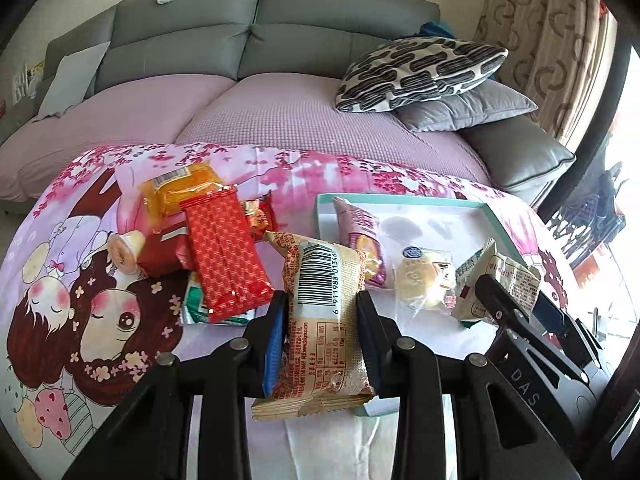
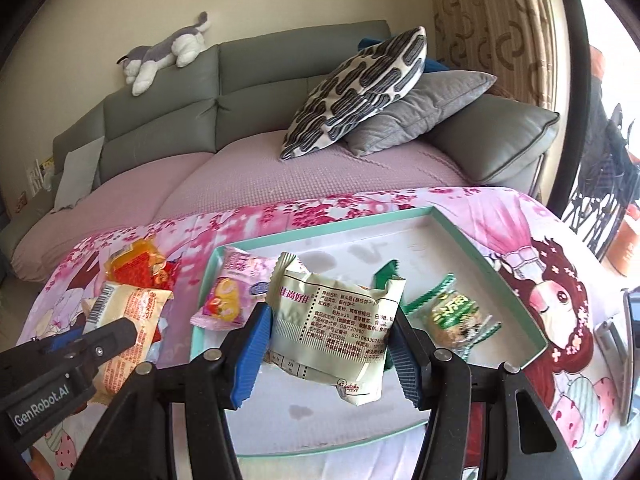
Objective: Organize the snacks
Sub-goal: 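Carry both packets into the teal tray and open both tools to release them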
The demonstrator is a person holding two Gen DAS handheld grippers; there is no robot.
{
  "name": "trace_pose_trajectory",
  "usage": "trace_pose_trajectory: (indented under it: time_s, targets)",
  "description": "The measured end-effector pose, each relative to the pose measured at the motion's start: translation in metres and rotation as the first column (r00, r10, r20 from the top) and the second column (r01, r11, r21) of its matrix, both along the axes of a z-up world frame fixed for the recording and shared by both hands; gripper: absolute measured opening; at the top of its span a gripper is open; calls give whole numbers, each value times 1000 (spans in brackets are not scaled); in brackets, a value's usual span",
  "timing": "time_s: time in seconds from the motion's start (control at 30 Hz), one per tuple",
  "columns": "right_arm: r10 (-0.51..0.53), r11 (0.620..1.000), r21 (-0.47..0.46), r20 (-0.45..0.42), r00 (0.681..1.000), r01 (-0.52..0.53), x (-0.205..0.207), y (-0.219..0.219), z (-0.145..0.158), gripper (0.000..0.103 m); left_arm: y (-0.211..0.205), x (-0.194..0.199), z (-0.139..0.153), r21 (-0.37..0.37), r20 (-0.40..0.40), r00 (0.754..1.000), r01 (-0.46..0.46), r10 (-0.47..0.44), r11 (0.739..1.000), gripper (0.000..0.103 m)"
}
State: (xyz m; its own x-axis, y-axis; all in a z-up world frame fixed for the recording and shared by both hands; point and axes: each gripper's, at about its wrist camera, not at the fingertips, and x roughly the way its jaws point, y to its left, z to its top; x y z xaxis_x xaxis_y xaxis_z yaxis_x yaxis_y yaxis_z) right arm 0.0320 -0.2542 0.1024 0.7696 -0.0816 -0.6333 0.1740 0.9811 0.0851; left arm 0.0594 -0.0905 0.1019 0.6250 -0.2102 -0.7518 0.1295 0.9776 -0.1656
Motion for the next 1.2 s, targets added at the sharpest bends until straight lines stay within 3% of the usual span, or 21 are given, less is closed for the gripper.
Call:
trace_pose_trajectory:
  time_s: [0.4,0.8,1.2]
  targets:
    - [-160,987,23,6,987,160,-17,-65,3,60,-55,-6,-4,20,3,992,126,-126,992,35]
    - [-183,981,53,-93,979,189,-4,-81,-27,60,-69,7,-35,57,-71,990,125,-121,991,35]
    - [-160,985,49,-129,979,167,10,-82,-51,58,-70,21,-57,47,-129,985,120,-113,992,35]
